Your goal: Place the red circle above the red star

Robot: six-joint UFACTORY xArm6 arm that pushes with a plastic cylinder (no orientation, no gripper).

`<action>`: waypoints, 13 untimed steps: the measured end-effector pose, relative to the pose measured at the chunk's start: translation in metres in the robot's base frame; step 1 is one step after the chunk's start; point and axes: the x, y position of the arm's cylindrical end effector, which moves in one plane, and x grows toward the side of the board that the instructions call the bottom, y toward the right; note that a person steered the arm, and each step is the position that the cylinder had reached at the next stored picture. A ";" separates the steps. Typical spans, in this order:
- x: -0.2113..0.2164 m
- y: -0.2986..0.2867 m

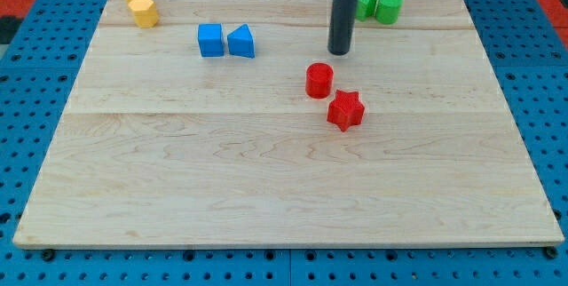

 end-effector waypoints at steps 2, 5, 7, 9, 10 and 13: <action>0.013 -0.006; 0.073 -0.053; 0.044 -0.020; 0.042 0.040; 0.045 0.053; 0.081 0.043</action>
